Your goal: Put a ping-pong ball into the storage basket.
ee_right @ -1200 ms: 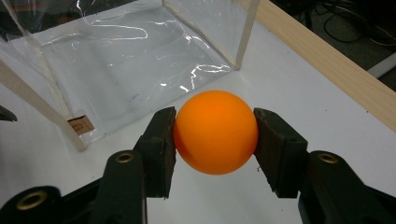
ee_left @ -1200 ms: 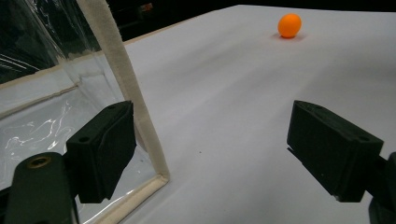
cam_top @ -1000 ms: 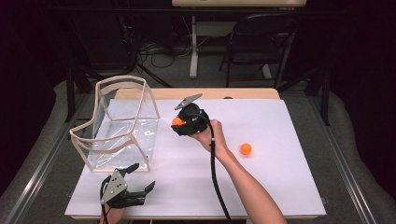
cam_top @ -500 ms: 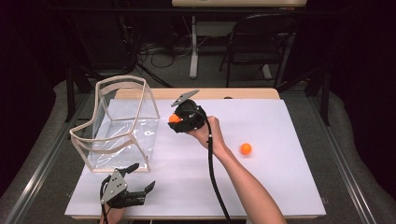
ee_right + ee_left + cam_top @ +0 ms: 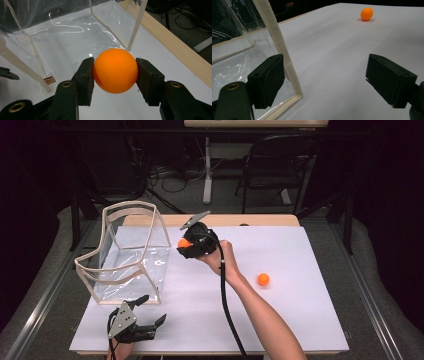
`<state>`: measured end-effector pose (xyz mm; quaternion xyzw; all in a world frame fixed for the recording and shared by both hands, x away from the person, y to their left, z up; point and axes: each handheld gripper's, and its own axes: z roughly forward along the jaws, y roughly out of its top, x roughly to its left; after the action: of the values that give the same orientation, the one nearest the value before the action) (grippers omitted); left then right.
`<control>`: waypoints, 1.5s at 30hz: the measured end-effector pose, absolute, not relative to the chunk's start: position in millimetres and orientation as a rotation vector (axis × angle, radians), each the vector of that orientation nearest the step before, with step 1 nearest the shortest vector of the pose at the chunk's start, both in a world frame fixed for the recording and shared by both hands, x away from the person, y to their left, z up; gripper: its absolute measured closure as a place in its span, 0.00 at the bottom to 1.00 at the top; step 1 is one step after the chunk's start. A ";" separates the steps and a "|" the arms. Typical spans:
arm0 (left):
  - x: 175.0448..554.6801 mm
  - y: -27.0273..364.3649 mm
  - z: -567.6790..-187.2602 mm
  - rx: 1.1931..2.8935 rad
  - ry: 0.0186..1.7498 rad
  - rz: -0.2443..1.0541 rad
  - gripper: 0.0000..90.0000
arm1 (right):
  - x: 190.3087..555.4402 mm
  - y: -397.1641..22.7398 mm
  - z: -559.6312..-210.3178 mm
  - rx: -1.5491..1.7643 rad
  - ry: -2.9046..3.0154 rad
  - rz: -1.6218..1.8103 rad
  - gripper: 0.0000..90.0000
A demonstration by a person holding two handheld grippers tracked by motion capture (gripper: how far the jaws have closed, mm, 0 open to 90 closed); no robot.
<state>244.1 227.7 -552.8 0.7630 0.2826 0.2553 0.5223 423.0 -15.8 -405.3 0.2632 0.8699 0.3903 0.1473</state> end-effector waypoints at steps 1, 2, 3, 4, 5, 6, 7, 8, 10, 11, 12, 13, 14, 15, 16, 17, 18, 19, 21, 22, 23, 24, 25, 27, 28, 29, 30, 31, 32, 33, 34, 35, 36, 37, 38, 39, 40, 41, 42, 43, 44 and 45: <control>244.1 227.8 -552.7 1.827 0.677 0.612 0.17 | 423.2 -15.1 -404.8 0.758 2.503 1.125 0.57; 244.1 227.9 -552.7 1.828 0.677 0.612 0.17 | 423.3 -14.5 -403.9 0.755 2.504 1.123 0.57; 244.1 228.0 -552.6 1.828 0.676 0.613 0.17 | 423.5 -13.2 -402.9 0.748 2.504 1.123 0.57; 244.1 228.0 -552.6 1.828 0.676 0.613 0.17 | 423.5 -13.2 -402.9 0.748 2.504 1.123 0.57; 244.1 228.0 -552.6 1.829 0.675 0.613 0.17 | 423.4 -12.7 -402.3 0.754 2.506 1.122 0.57; 244.1 227.9 -552.6 1.829 0.675 0.613 0.17 | 423.7 -12.1 -401.7 0.747 2.506 1.123 0.57; 244.1 227.9 -552.6 1.828 0.675 0.613 0.17 | 423.8 -11.6 -401.0 0.744 2.505 1.123 0.57; 244.2 227.9 -552.6 1.828 0.675 0.613 0.17 | 423.9 -10.9 -399.9 0.742 2.506 1.121 0.57; 244.2 228.1 -552.7 1.828 0.675 0.613 0.17 | 423.6 -9.5 -398.4 0.741 2.507 1.122 0.57; 244.2 228.1 -552.6 1.829 0.675 0.613 0.17 | 423.9 -9.1 -397.9 0.732 2.506 1.122 0.57; 244.2 228.1 -552.6 1.828 0.676 0.613 0.17 | 423.7 -8.7 -397.3 0.733 2.506 1.121 0.57; 244.0 228.1 -552.7 1.825 0.679 0.613 0.17 | 423.4 -8.4 -396.5 0.734 2.507 1.122 0.57; 244.1 228.2 -552.5 1.827 0.676 0.614 0.17 | 423.6 -8.1 -395.6 0.730 2.505 1.124 0.57; 244.1 228.2 -552.5 1.826 0.676 0.614 0.17 | 423.6 -8.0 -394.6 0.731 2.505 1.125 0.57; 244.0 228.1 -552.5 1.823 0.678 0.613 0.17 | 423.5 -7.8 -393.9 0.733 2.504 1.127 0.57; 244.0 228.1 -552.4 1.825 0.676 0.613 0.17 | 423.6 -7.5 -391.7 0.734 2.502 1.134 0.57; 244.0 228.1 -552.4 1.824 0.676 0.613 0.17 | 423.6 -7.5 -391.7 0.734 2.502 1.134 0.57; 244.0 228.0 -552.5 1.822 0.679 0.612 0.17 | 423.6 -7.4 -391.0 0.735 2.501 1.134 0.57; 244.3 228.0 -552.6 1.826 0.677 0.613 0.17 | 423.7 -6.8 -389.5 0.737 2.502 1.137 0.57; 244.4 227.9 -552.6 1.826 0.677 0.613 0.17 | 423.8 -6.5 -388.9 0.735 2.500 1.139 0.57; 244.4 227.8 -552.5 1.825 0.676 0.613 0.17 | 423.9 -6.2 -388.2 0.733 2.500 1.138 0.57; 244.4 227.8 -552.5 1.825 0.676 0.613 0.17 | 423.9 -5.9 -387.4 0.729 2.499 1.142 0.57; 244.3 227.8 -552.4 1.824 0.676 0.613 0.17 | 423.8 -5.5 -386.7 0.728 2.500 1.142 0.57; 244.3 228.0 -552.4 1.824 0.677 0.613 0.17 | 423.8 -4.5 -385.3 0.726 2.502 1.140 0.57; 244.2 227.9 -552.5 1.822 0.678 0.612 0.17 | 423.7 -3.7 -384.7 0.727 2.502 1.141 0.57; 244.1 228.1 -552.3 1.823 0.676 0.612 0.17 | 423.6 -3.2 -384.1 0.724 2.503 1.139 0.57; 244.1 228.1 -552.3 1.823 0.675 0.612 0.17 | 423.5 -2.0 -383.3 0.719 2.504 1.140 0.57; 244.2 228.0 -552.4 1.823 0.676 0.612 0.17 | 423.4 -1.2 -382.5 0.714 2.504 1.139 0.57; 244.3 228.0 -552.4 1.824 0.676 0.613 0.17 | 423.3 -0.4 -381.7 0.712 2.505 1.143 0.57; 244.4 227.9 -552.5 1.825 0.677 0.612 0.17 | 423.3 0.4 -381.0 0.709 2.504 1.146 0.57; 244.4 227.8 -552.6 1.825 0.676 0.612 0.17 | 423.0 1.0 -380.3 0.712 2.504 1.149 0.57; 244.4 227.6 -552.6 1.827 0.675 0.611 0.17 | 423.0 1.5 -379.6 0.704 2.502 1.153 0.57; 244.4 227.6 -552.6 1.826 0.675 0.611 0.17 | 422.6 2.4 -378.5 0.702 2.504 1.153 0.57; 244.4 227.6 -552.6 1.826 0.675 0.611 0.17 | 422.7 2.6 -377.6 0.699 2.503 1.156 0.57; 244.4 227.6 -552.6 1.825 0.675 0.612 0.17 | 422.8 2.7 -376.6 0.702 2.503 1.160 0.57; 244.4 227.6 -552.6 1.824 0.675 0.611 0.17 | 423.2 2.8 -375.5 0.700 2.501 1.162 0.57; 244.5 227.6 -552.6 1.826 0.675 0.611 0.17 | 423.3 2.9 -374.6 0.702 2.498 1.165 0.57; 244.5 227.5 -552.6 1.826 0.675 0.611 0.17 | 423.3 3.0 -373.4 0.702 2.500 1.166 0.57; 244.3 227.2 -552.5 1.826 0.674 0.610 0.17 | 422.9 3.6 -371.4 0.700 2.497 1.166 0.57; 244.0 226.8 -552.6 1.825 0.676 0.609 0.17 | 422.9 3.6 -371.4 0.700 2.497 1.166 0.57; 244.0 226.7 -552.5 1.825 0.676 0.608 0.17 | 422.8 3.8 -370.3 0.696 2.495 1.166 0.57; 243.9 226.7 -552.4 1.826 0.675 0.608 0.17 | 422.5 4.1 -369.5 0.697 2.496 1.167 0.57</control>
<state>243.9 226.7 -552.4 0.7628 0.2821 0.2539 0.5236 422.5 4.1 -369.5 0.2424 0.8683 0.4061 0.1494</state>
